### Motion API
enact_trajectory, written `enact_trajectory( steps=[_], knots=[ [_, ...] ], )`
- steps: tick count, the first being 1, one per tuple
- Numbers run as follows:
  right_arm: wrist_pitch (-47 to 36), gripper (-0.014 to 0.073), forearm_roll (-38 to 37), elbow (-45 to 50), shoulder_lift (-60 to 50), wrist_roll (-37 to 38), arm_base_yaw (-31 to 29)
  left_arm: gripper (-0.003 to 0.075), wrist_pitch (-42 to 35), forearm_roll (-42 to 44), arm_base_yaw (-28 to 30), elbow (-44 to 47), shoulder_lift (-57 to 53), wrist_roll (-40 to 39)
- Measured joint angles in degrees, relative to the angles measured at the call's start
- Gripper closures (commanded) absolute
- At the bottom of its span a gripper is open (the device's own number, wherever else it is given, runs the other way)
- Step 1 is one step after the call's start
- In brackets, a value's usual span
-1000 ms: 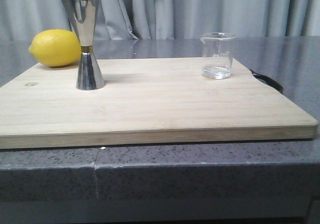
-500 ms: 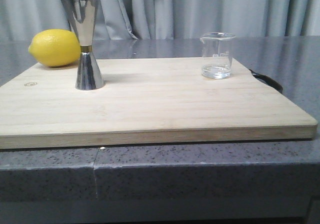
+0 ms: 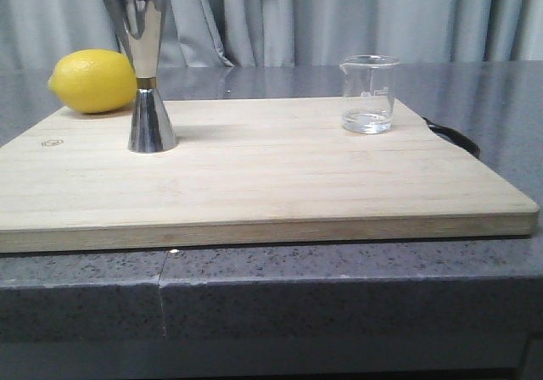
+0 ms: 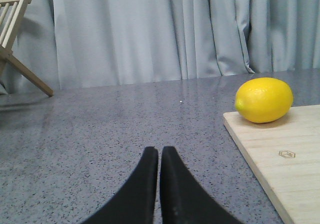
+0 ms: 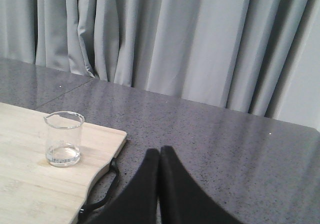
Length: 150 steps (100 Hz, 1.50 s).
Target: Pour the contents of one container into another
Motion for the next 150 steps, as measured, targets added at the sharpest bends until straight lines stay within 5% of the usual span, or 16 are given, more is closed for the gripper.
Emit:
enact_trajectory(
  steps=[87,150],
  knots=[
    [-13.3,0.065,3.6,12.5,-2.1,8.6,-5.2,0.0739,0.0,0.0,0.0,0.0,0.0,-0.1],
    [3.8,0.065,-0.2,12.5,-13.3,15.8,-10.6,0.0739,-0.1,0.0,0.0,0.0,0.0,-0.1]
  ],
)
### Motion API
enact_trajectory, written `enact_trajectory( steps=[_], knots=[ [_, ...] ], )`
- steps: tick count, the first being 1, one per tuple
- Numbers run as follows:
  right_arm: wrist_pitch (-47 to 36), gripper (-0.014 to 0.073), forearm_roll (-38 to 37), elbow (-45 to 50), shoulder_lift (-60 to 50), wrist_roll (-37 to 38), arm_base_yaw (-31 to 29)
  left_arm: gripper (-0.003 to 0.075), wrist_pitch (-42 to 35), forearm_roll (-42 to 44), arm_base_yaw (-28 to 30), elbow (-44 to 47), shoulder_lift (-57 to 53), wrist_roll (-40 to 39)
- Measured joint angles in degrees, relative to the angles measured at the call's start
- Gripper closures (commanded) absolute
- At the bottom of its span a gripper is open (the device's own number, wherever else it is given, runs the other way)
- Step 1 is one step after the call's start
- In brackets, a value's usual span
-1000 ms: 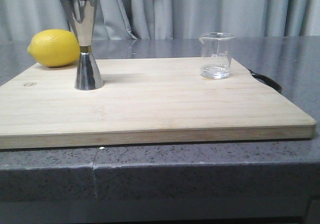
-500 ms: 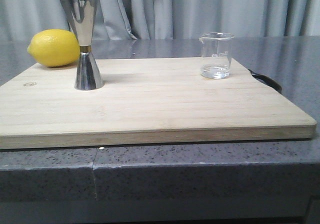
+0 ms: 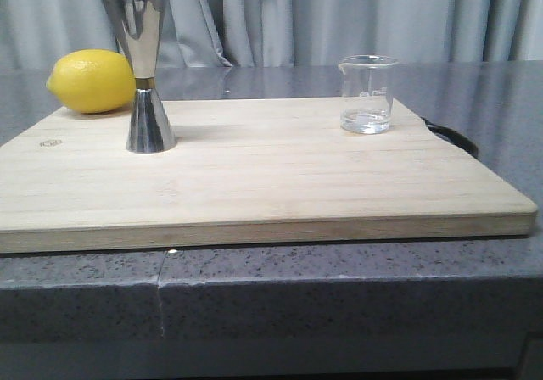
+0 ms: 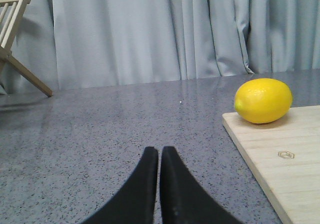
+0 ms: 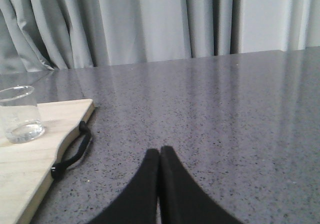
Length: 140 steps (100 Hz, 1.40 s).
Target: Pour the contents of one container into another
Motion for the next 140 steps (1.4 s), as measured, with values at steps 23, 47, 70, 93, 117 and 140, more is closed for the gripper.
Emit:
enact_trajectory(
  steps=[23,47,70,93,117,140],
  knots=[
    [0.7,0.065,-5.3,0.0,0.0,5.5,-0.5,0.0739,0.0,0.0,0.0,0.0,0.0,0.0],
    [0.8,0.065,-6.9,0.0,0.0,6.3,-0.5,0.074,0.0,0.0,0.0,0.0,0.0,0.0],
    [0.8,0.065,-7.0,0.0,0.0,6.3,-0.5,0.074,0.0,0.0,0.0,0.0,0.0,0.0],
    [0.8,0.065,-7.1,0.0,0.0,6.4,-0.5,0.074,0.0,0.0,0.0,0.0,0.0,0.0],
    [0.8,0.065,-7.1,0.0,0.0,6.4,-0.5,0.074,0.0,0.0,0.0,0.0,0.0,0.0],
    [0.8,0.065,-7.1,0.0,0.0,6.4,-0.5,0.0739,0.0,0.0,0.0,0.0,0.0,0.0]
  ],
)
